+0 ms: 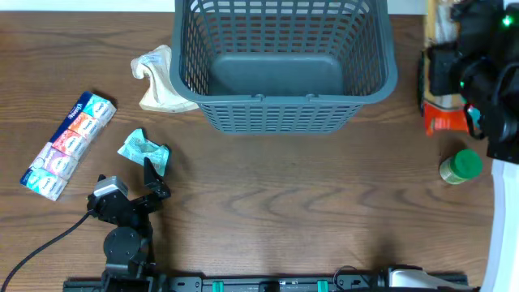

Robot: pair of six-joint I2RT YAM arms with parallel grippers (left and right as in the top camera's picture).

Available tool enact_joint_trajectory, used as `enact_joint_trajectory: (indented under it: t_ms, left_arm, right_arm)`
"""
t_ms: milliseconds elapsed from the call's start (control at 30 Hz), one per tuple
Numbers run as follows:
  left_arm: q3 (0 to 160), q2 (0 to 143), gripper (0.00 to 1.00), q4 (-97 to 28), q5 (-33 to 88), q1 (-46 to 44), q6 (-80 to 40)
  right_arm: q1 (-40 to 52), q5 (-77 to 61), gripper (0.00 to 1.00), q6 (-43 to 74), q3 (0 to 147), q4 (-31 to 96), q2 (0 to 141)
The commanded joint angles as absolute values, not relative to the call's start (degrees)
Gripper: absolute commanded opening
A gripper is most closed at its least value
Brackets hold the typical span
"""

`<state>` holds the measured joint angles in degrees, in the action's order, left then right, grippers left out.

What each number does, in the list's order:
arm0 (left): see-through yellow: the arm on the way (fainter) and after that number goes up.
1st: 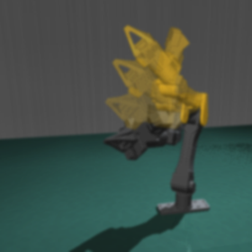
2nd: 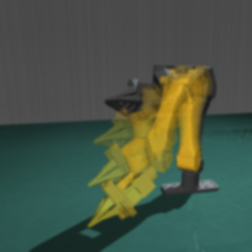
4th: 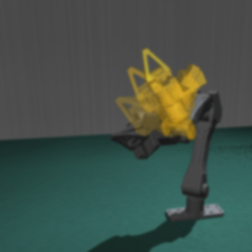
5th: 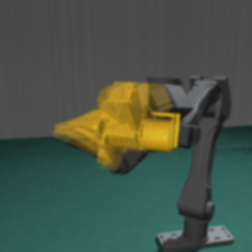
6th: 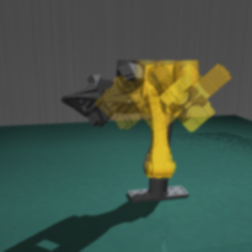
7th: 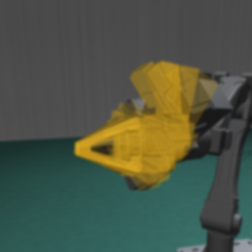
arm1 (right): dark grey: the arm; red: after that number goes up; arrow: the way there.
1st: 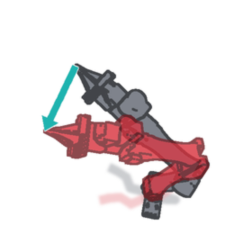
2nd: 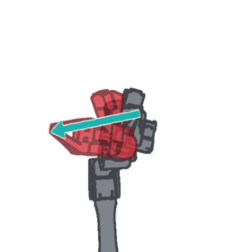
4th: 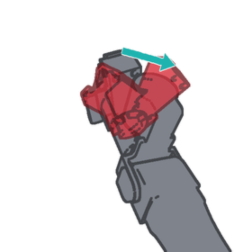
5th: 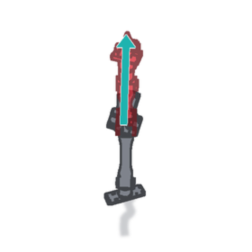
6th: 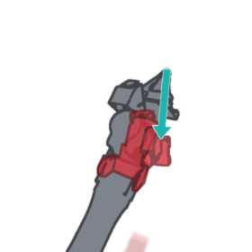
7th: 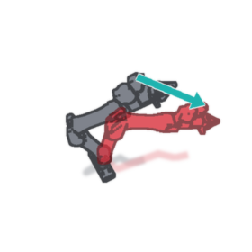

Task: Pack container
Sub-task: 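Lift the spaghetti packet with the right gripper toward the basket, then lower the spaghetti into the basket and open the right gripper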

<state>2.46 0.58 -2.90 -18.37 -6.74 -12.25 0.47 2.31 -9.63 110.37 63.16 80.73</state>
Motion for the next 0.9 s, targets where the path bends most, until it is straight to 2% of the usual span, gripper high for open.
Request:
enact_joint_trajectory:
  t_ms: [0, 200, 367, 633, 867]
  left_arm:
    - [0.8, 0.2, 0.99, -3.7, -18.7, -6.4, -12.8]
    - [0.8, 0.2, 0.98, -3.7, -18.7, -6.4, -12.8]
    - [0.8, 0.2, 0.98, -3.7, -18.7, -6.4, -12.8]
    - [0.8, 0.2, 0.98, -3.7, -18.7, -6.4, -12.8]
    - [0.8, 0.2, 0.99, -3.7, -18.7, -6.4, -12.8]
  right_arm:
    - [3.4, -0.6, 0.01, -12.8, 117.1, 59.8, 80.9]
    - [6.9, -8.4, 0.01, -19.3, 124.7, 58.2, 86.2]
    - [10.0, -16.1, 0.01, -29.1, 127.2, 56.2, 90.4]
    - [15.1, -16.6, 0.01, -37.9, 127.2, 53.3, 94.9]
    - [18.8, -16.6, 0.01, -44.8, 127.2, 57.6, 99.0]
